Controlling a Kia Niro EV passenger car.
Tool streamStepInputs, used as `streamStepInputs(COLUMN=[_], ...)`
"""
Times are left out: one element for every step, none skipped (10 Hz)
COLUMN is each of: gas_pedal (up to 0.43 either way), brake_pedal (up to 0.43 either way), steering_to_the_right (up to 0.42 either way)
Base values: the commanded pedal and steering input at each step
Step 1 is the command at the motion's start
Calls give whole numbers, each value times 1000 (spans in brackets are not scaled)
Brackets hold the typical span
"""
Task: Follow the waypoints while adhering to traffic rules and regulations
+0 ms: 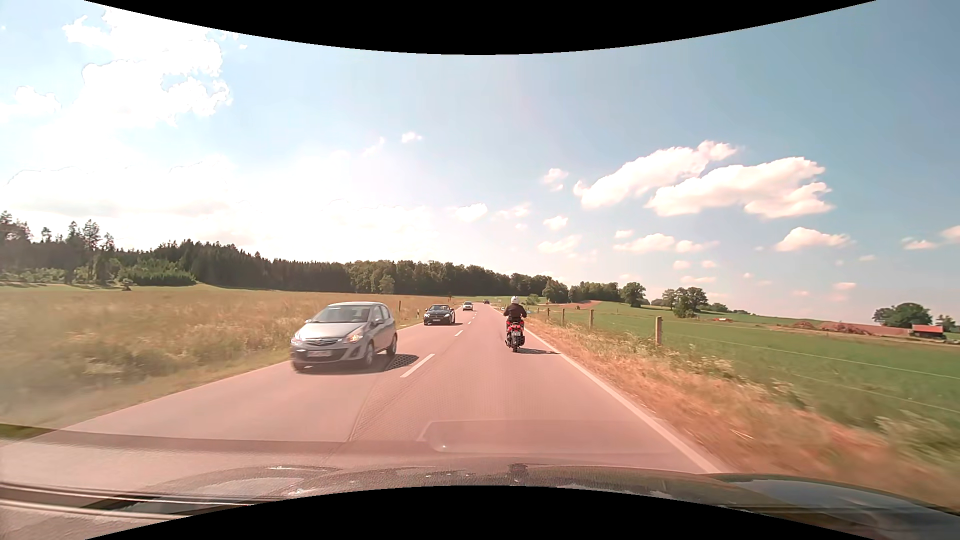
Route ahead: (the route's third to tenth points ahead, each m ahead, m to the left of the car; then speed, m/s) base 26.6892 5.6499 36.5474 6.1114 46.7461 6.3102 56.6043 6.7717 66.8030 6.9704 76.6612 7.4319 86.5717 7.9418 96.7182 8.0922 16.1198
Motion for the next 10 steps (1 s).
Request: streamStepInputs(gas_pedal=[350,339,331,311,287,287,280,268,268,248], brake_pedal=[6,6,6,6,6,6,6,6,6,6], steering_to_the_right=[-6,-6,-6,-6,-6,-6,-6,-6,-6,-6])
